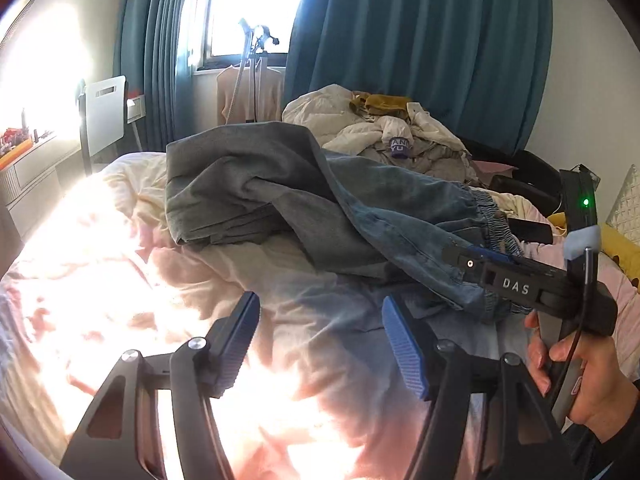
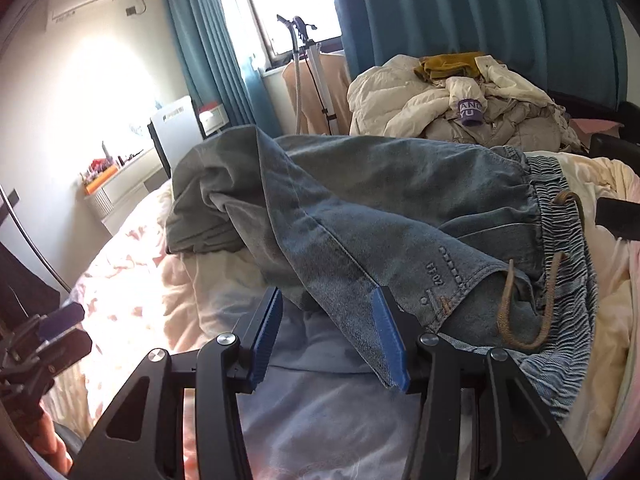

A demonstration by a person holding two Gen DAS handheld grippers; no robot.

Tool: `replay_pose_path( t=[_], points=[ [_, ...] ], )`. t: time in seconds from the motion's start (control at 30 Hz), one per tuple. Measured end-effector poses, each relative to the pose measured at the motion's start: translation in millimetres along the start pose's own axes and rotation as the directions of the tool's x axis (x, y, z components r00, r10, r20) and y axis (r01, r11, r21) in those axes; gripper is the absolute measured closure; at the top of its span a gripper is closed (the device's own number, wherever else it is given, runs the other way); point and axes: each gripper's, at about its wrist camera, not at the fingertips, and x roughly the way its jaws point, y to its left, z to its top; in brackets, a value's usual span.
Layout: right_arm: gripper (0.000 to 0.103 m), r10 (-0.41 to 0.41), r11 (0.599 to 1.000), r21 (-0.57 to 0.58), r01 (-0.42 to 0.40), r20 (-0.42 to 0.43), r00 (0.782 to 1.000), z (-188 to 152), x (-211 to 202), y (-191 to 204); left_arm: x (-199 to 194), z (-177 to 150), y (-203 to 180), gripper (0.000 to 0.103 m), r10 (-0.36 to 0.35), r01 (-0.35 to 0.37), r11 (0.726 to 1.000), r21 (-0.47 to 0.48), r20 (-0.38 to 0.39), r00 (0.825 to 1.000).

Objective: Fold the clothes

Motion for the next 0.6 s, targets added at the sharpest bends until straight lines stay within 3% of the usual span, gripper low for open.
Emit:
replay_pose_path(
  t=[0.23, 0.4, 0.53, 0.57, 0.6],
  points=[
    [0.056, -0.035, 0.989, -0.144, 0.029, -0.038, 0.999, -7.5, 55.2, 20.0, 41.0, -3.6, 21.6, 0.037, -0.020, 0.017, 0.997, -0.075, -0.050, 0.999],
    [0.057, -0.121, 0.972, -0.206, 0.112, -0.030, 0.992, -11.2, 77.6, 20.8, 69.8, -6.2, 34.6, 0.037, -0.005, -0.005, 0.995, -0.096, -0.097, 0.995],
    [0.079, -0.137, 0.972, -0.196, 0.130, -0.023, 0.990, -10.7, 84.0, 12.8, 82.6, -7.1, 41.6, 0.037, -0.012, -0.001, 0.993, -0.117, -0.116, 0.993],
    [0.089, -0.137, 0.972, -0.197, 0.131, -0.021, 0.990, -10.5, 84.5, 11.9, 84.6, -7.5, 42.5, 0.037, -0.012, -0.003, 0.993, -0.120, -0.119, 0.993],
    [0.090, -0.149, 0.968, -0.208, 0.143, -0.014, 0.989, -10.6, 84.1, 12.9, 86.0, -7.8, 43.6, 0.037, -0.011, -0.004, 0.992, -0.123, -0.121, 0.993]
  ],
)
